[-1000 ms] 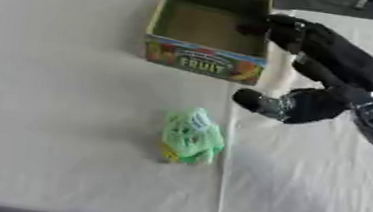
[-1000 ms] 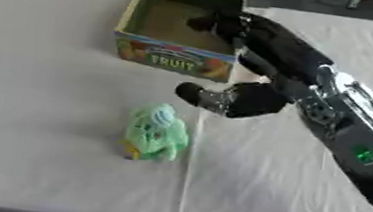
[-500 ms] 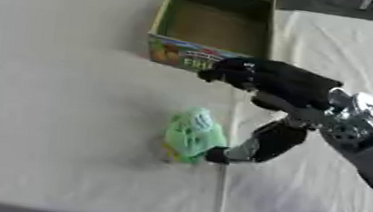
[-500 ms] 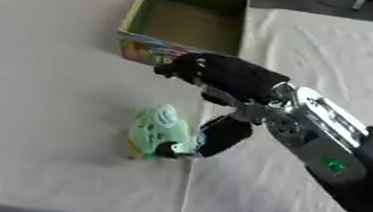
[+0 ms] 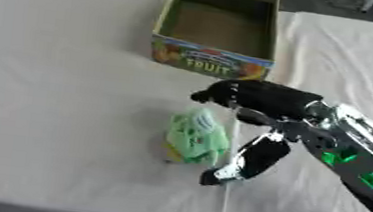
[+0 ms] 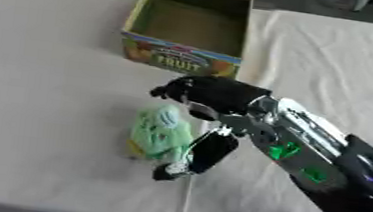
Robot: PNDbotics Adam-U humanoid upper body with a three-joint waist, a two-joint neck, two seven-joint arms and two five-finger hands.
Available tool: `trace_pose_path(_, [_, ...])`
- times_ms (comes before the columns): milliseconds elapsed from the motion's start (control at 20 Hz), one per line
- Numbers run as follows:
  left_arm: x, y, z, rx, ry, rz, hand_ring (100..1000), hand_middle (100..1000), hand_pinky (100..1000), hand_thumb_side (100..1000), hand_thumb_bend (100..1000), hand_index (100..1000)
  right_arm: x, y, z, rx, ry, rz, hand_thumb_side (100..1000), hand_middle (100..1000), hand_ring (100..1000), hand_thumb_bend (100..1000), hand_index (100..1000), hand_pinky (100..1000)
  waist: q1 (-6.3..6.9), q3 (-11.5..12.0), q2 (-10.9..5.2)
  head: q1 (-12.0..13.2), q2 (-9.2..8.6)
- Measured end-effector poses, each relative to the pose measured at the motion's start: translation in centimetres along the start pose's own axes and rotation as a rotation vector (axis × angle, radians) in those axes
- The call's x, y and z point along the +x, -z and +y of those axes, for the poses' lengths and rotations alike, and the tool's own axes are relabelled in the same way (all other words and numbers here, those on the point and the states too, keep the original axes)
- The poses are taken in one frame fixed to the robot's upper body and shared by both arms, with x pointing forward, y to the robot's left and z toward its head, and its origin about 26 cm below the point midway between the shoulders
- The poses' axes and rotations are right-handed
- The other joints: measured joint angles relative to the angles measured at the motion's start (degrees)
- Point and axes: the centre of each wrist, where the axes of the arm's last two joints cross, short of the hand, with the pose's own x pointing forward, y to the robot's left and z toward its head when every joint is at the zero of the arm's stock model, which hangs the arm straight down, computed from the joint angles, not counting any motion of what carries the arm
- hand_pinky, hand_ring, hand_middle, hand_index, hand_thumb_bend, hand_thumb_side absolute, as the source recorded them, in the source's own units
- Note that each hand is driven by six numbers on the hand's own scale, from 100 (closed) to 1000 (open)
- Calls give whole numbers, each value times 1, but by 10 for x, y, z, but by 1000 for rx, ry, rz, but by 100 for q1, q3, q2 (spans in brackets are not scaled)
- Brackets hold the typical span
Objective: Pick up objects on the table and place them in the box.
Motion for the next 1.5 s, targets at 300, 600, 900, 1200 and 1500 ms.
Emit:
trace_pose_path(300, [0, 0, 0, -1, -1, -2, 616, 721, 292, 742, 100, 769, 4, 3, 2, 15, -10, 43, 674, 861, 962, 681, 1000, 921, -1, 30, 34, -1, -5])
trace_pose_path(600, [1, 1, -1, -1, -3, -3, 616, 721, 291, 743, 100, 768, 9, 6, 6, 57, -16, 66, 666, 863, 962, 667, 1000, 920, -17, 64, 71, -6, -49])
trace_pose_path(900, [1, 1, -1, 0, -4, -3, 617, 721, 291, 745, 100, 768, 11, 7, 7, 81, -24, 129, 679, 857, 961, 647, 1000, 919, -16, 96, 99, -11, -91])
trace_pose_path(1200, [1, 1, -2, 2, -11, -2, 618, 722, 290, 745, 100, 768, 12, 8, 7, 64, -31, 175, 693, 862, 961, 627, 1000, 919, -15, 107, 135, -27, -113])
trace_pose_path(1500, [1, 1, -2, 3, -17, 0, 618, 723, 290, 747, 100, 767, 6, 15, 8, 59, -52, 210, 660, 856, 957, 615, 1000, 916, -12, 119, 158, -43, -154])
